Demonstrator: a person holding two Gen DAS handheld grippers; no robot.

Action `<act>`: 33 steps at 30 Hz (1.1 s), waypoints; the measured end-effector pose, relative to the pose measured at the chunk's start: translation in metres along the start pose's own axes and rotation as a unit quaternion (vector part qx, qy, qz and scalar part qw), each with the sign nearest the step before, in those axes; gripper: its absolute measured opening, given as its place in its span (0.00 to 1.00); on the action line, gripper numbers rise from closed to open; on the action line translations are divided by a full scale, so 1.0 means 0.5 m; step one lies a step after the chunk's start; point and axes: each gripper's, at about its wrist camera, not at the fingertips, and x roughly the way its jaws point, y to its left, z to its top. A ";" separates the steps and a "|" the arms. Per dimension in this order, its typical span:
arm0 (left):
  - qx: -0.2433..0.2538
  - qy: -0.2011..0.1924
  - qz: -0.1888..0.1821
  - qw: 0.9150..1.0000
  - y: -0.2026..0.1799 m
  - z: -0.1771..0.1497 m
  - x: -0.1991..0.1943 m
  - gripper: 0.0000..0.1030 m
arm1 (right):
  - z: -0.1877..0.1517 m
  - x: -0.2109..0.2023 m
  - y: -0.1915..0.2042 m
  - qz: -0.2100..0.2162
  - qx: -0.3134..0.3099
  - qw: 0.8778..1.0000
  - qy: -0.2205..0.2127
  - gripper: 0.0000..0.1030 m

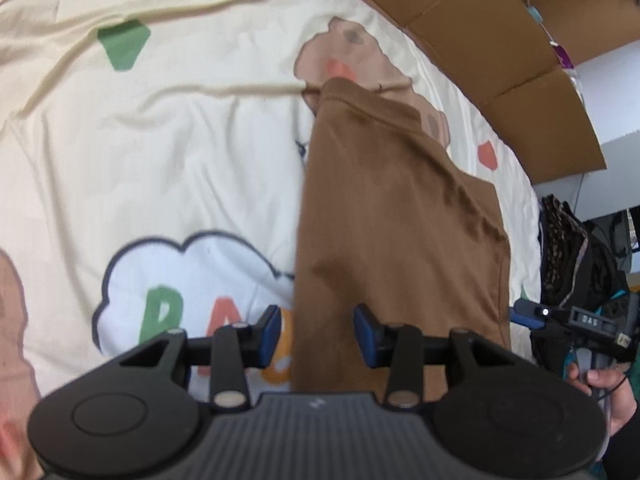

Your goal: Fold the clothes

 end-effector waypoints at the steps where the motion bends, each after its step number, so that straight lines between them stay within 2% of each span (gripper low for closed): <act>1: 0.000 -0.002 -0.001 1.000 0.000 0.005 0.001 0.41 | 0.006 0.003 0.003 0.001 -0.001 1.000 -0.002 0.52; 9: 0.006 -0.012 0.002 1.000 0.007 0.047 0.027 0.43 | 0.050 0.043 0.004 0.013 0.000 1.000 -0.022 0.53; 14: 0.009 -0.023 -0.001 1.000 0.011 0.083 0.047 0.43 | 0.071 0.072 0.006 0.005 -0.022 1.000 -0.017 0.53; 23: -0.006 -0.049 -0.019 0.999 0.007 0.145 0.078 0.43 | 0.087 0.088 0.000 0.022 -0.019 0.999 -0.027 0.51; 24: -0.011 -0.054 -0.021 0.998 0.007 0.153 0.078 0.41 | 0.088 0.088 0.002 0.025 -0.022 0.999 -0.027 0.45; 25: -0.016 -0.060 -0.024 0.998 0.006 0.160 0.078 0.27 | 0.090 0.087 0.003 0.028 -0.024 0.999 -0.028 0.41; 26: -0.024 -0.068 -0.027 0.997 0.007 0.168 0.078 0.20 | 0.091 0.086 0.003 0.027 -0.023 0.999 -0.029 0.35; 27: -0.032 -0.076 -0.031 0.996 0.007 0.175 0.078 0.16 | 0.092 0.085 0.003 0.027 -0.023 0.999 -0.030 0.32; 29: -0.037 -0.088 -0.033 0.995 0.006 0.187 0.081 0.15 | 0.092 0.081 0.006 0.028 -0.031 0.999 -0.032 0.27; 33: -0.019 -0.099 -0.034 0.994 -0.005 0.189 0.080 0.13 | 0.089 0.072 0.005 0.033 -0.028 0.998 -0.038 0.28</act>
